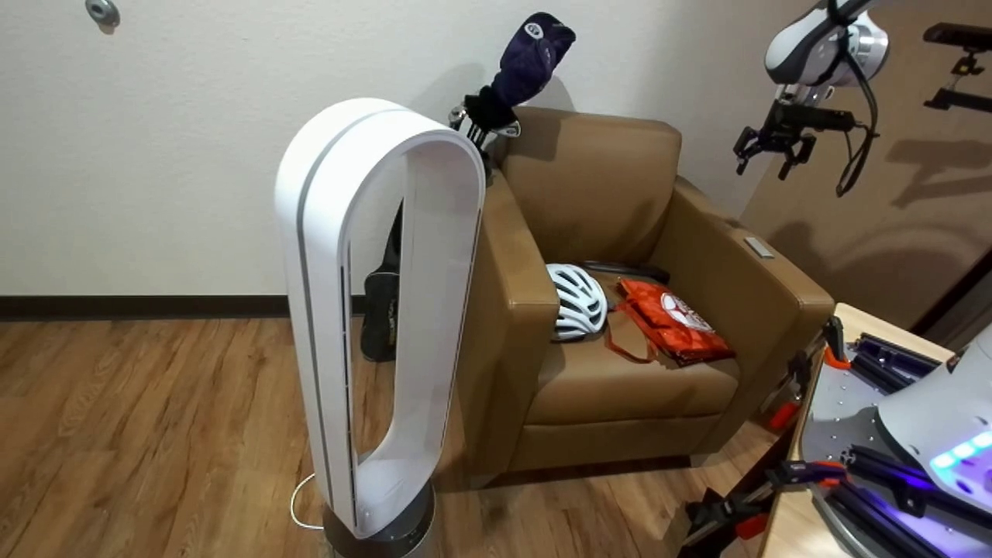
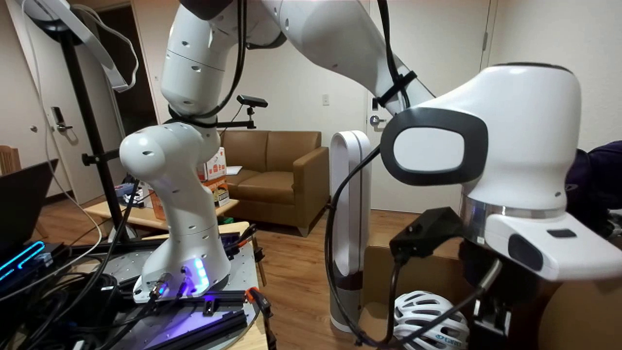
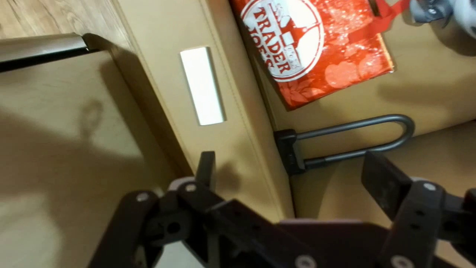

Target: Pick up the grey object from the right armrest and place it on top of the red bag on the sofa

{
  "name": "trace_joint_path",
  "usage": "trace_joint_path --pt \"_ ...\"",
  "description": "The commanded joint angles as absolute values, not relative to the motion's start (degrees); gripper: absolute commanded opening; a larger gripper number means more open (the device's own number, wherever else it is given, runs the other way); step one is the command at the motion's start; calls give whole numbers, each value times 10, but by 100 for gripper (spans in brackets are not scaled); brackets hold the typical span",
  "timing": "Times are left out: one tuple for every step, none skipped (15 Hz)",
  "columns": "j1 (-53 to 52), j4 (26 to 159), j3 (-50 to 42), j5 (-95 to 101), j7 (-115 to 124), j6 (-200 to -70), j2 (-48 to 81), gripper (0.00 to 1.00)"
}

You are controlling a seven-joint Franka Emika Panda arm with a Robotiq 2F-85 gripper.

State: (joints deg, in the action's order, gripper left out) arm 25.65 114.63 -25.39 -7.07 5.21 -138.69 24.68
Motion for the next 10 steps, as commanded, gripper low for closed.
trace_joint_path --pt "299 1066 -246 -68 51 -1341 329 100" --pt "308 1057 -242 -65 42 -1336 343 100" --pt "312 1046 -241 -60 42 -1329 355 100" --pt "318 1042 -237 -58 29 -1334 367 100" --pt "321 1033 -235 -54 23 -1332 378 100" --pt "324 1029 -234 -48 15 -1341 391 100" --pt "326 1021 -234 -42 12 -1340 402 100" --pt "329 1019 -235 -39 10 -1342 412 100" --pt "331 1016 -234 -37 8 -1342 420 100" --pt "337 1017 -232 -39 5 -1342 426 100"
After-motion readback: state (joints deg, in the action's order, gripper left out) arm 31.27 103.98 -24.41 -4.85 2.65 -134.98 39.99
